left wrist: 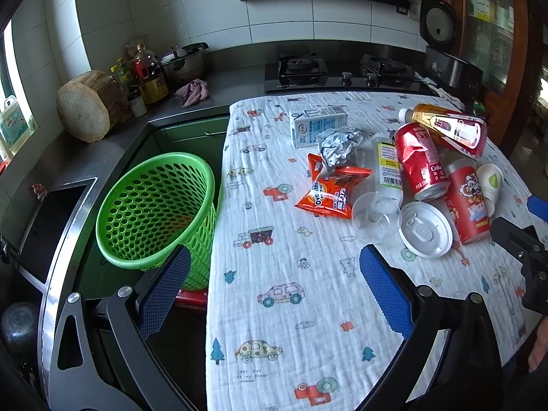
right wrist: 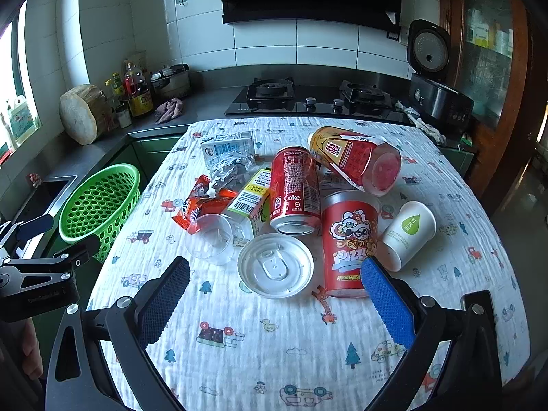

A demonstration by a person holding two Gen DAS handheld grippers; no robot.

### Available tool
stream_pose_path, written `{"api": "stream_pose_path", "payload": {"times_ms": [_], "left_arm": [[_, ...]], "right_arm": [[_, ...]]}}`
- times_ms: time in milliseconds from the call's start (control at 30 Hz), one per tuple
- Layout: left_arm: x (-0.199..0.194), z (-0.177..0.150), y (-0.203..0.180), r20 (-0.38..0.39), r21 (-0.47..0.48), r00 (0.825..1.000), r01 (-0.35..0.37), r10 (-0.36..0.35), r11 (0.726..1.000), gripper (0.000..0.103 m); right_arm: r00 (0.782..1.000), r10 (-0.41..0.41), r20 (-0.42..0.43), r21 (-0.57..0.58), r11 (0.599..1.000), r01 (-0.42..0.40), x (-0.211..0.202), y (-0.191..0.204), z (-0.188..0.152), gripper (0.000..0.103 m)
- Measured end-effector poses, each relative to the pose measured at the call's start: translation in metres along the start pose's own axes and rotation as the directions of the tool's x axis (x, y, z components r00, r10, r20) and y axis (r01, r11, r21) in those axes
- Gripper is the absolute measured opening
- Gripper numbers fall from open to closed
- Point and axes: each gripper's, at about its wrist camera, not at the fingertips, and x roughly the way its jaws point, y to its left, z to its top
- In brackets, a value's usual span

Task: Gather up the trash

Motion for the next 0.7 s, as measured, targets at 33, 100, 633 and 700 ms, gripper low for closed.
{"api": "stream_pose_path", "payload": {"times_ms": [33, 100, 633, 700], "left_arm": [[-0.001, 0.001, 0.0, 0.004, 0.001, 1.0, 0.001, -0.001, 1.0, 0.097], [-0.002, 0.004, 0.001, 0.013, 0.001, 1.0, 0.003, -0.003, 1.0, 0.097], [-0.021, 0.014, 0.001, 0.073, 0.007, 0.997, 0.016, -0.017, 1.0, 0.097], [-0.024, 0.015, -0.001, 0.082, 0.011, 0.996, 0.016, -0.017, 1.0, 0.097]], "right_arm": [[1.0, 0.0, 0.002, -0.001, 1.0, 0.0, -0.001, 0.0, 0.0, 0.097], [1.0, 0.0, 0.005, -0.002, 1.0, 0.0, -0.002, 0.001, 0.001, 0.097], [0.999, 0.0, 0.04, 0.022, 1.0, 0.0, -0.009, -0.002, 0.005, 0.097], [0.999, 0.0, 0.041, 0.02, 1.0, -0.001, -0.01, -0.001, 0.005, 0.097]]}}
